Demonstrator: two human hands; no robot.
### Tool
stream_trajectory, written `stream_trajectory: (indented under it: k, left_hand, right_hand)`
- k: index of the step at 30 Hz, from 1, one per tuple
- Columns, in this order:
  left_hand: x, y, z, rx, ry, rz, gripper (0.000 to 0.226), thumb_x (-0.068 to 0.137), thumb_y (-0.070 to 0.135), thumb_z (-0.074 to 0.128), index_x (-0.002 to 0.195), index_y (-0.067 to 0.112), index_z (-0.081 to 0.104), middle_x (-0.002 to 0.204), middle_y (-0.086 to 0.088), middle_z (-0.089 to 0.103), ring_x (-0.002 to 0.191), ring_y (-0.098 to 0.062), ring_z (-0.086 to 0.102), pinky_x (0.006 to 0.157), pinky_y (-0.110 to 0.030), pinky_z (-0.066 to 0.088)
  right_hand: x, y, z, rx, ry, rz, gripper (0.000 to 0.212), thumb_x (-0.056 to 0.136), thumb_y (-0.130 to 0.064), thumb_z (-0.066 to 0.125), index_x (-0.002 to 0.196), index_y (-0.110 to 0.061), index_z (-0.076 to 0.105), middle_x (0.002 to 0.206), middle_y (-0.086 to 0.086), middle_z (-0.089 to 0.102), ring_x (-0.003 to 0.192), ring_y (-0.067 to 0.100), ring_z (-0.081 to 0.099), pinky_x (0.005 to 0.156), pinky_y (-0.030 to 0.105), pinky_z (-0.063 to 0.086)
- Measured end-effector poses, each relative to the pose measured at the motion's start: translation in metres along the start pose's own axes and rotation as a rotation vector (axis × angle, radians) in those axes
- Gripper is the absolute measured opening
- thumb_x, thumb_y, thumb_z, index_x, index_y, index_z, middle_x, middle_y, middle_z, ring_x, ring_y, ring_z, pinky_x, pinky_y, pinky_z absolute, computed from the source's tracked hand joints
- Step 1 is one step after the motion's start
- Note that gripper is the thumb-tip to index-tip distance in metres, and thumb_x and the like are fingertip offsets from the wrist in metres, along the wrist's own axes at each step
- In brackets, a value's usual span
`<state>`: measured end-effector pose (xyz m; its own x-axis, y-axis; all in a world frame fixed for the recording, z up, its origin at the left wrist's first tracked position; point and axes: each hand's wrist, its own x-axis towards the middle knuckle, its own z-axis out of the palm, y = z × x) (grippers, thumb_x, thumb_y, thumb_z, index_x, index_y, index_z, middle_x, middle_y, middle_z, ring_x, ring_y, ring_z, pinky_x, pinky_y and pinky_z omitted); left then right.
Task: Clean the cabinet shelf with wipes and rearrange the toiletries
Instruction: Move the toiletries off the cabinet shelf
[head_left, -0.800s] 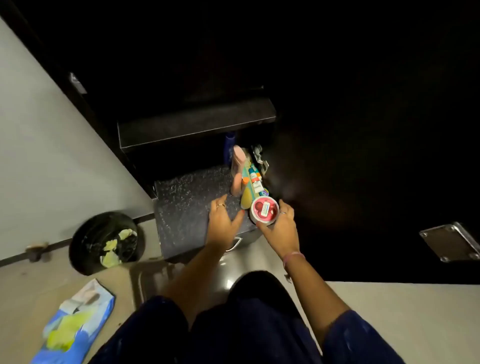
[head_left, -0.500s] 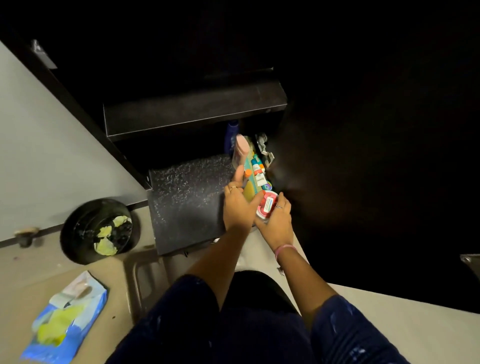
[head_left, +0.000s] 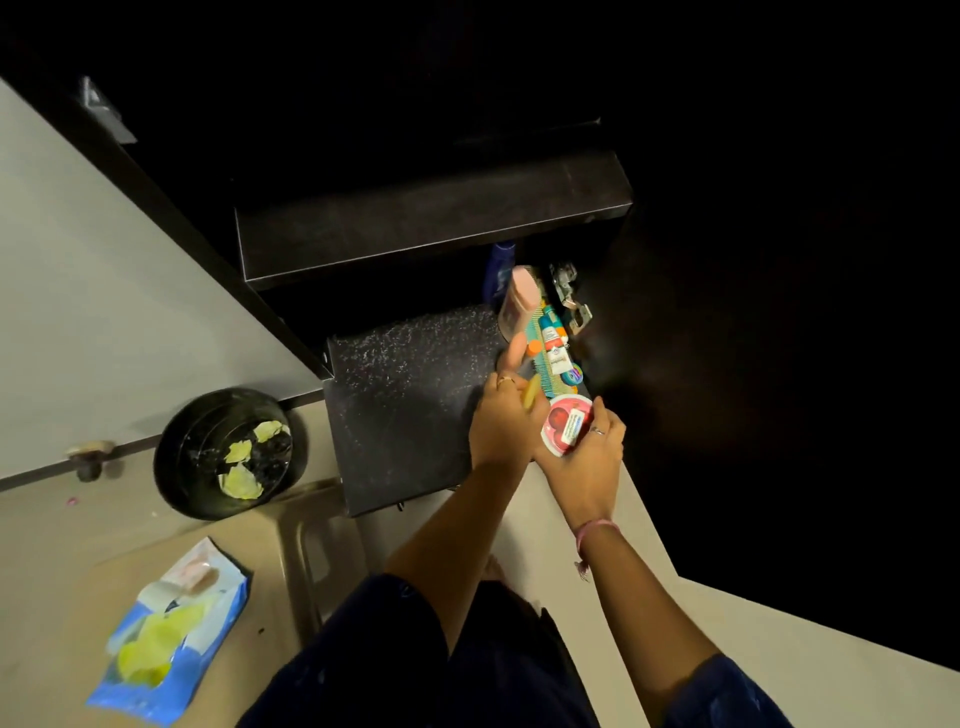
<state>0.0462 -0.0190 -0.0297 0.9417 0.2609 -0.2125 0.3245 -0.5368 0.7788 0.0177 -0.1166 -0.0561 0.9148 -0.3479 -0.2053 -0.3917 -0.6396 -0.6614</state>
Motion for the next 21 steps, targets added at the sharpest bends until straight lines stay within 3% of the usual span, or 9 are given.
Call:
stream_trajectory:
  k: [4, 6, 12, 16, 21]
  left_hand:
    - [-0.005, -0.006, -0.043, 0.04, 0.034, 0.095, 0.023, 0.09, 0.029, 0.056, 0.091, 0.006, 0.062, 0.086, -0.008, 0.063, 0.077, -0.017, 0.061, 0.069, -0.027, 0.049]
    - [0.0, -0.013, -0.072, 0.072, 0.051, 0.127, 0.024, 0.09, 0.032, 0.052, 0.087, 0.011, 0.064, 0.081, -0.005, 0.064, 0.072, -0.015, 0.06, 0.07, -0.034, 0.053]
    - [0.043, -0.024, -0.151, 0.084, 0.128, -0.003, 0.026, 0.093, 0.02, 0.053, 0.115, 0.006, 0.054, 0.113, -0.013, 0.054, 0.098, -0.021, 0.056, 0.079, -0.025, 0.043]
    - [0.081, -0.025, -0.173, 0.378, -0.012, -0.225, 0.037, 0.094, 0.013, 0.049, 0.128, -0.001, 0.044, 0.127, -0.02, 0.049, 0.115, -0.031, 0.052, 0.098, -0.037, 0.044]
    - [0.105, -0.027, -0.18, 0.592, -0.169, -0.255, 0.028, 0.096, 0.008, 0.043, 0.122, -0.002, 0.049, 0.126, -0.021, 0.052, 0.116, -0.032, 0.051, 0.094, -0.035, 0.042]
  right_hand:
    - [-0.021, -0.012, 0.005, -0.018, -0.031, -0.087, 0.099, 0.059, -0.053, 0.08, 0.14, -0.021, 0.032, 0.128, -0.001, 0.042, 0.115, 0.017, 0.049, 0.096, 0.034, 0.05]
    - [-0.034, -0.026, 0.011, -0.013, -0.093, -0.152, 0.098, 0.06, -0.044, 0.082, 0.141, -0.017, 0.033, 0.129, 0.002, 0.042, 0.117, 0.02, 0.047, 0.1, 0.034, 0.046]
    - [-0.06, -0.077, 0.051, 0.009, -0.261, -0.369, 0.089, 0.062, -0.034, 0.083, 0.136, -0.013, 0.037, 0.129, 0.006, 0.048, 0.117, 0.022, 0.049, 0.096, 0.032, 0.048]
    - [-0.063, -0.099, 0.09, -0.016, -0.331, -0.461, 0.092, 0.064, -0.035, 0.082, 0.14, -0.017, 0.033, 0.133, 0.008, 0.041, 0.121, 0.021, 0.046, 0.093, 0.027, 0.05]
    - [-0.049, -0.118, 0.129, -0.062, -0.357, -0.494, 0.092, 0.067, -0.037, 0.08, 0.143, -0.017, 0.032, 0.136, 0.011, 0.04, 0.121, 0.027, 0.047, 0.091, 0.037, 0.053]
